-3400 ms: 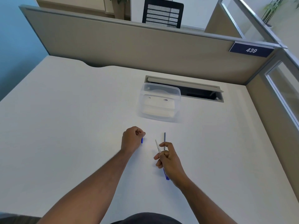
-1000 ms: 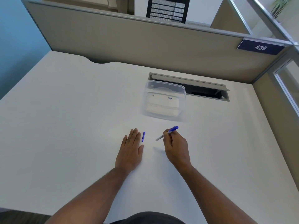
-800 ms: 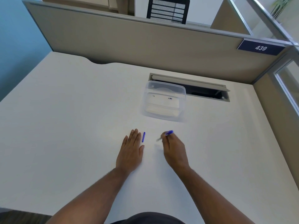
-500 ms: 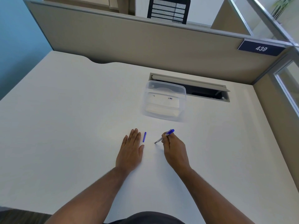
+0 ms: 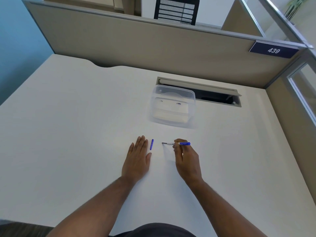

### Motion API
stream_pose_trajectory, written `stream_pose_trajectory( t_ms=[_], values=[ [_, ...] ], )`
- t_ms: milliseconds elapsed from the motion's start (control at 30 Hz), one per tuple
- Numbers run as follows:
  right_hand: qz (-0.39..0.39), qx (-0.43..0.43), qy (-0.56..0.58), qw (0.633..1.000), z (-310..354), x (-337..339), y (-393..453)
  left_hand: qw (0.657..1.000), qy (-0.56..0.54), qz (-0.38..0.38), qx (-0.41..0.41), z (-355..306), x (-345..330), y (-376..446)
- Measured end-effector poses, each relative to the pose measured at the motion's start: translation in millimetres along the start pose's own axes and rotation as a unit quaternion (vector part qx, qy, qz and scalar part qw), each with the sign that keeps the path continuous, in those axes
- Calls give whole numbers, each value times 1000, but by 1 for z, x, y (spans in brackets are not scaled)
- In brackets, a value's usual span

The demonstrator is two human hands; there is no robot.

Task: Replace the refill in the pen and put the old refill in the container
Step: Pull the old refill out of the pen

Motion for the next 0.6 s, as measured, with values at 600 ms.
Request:
stream_pose_trajectory(
  t_ms=[600],
  values=[
    [-19, 35, 20, 999, 7, 7, -16, 1000, -3, 0, 0, 0, 0, 0]
  ],
)
Point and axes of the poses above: each hand's wrist, its own y-axis towards the middle knuckle, its own x-axis out of the back of the hand, z = x × y, the point moved 5 cm from there along y, towards the middle knuckle, and after that the axes turned 10 degrees about y, right-handed, at the moved point
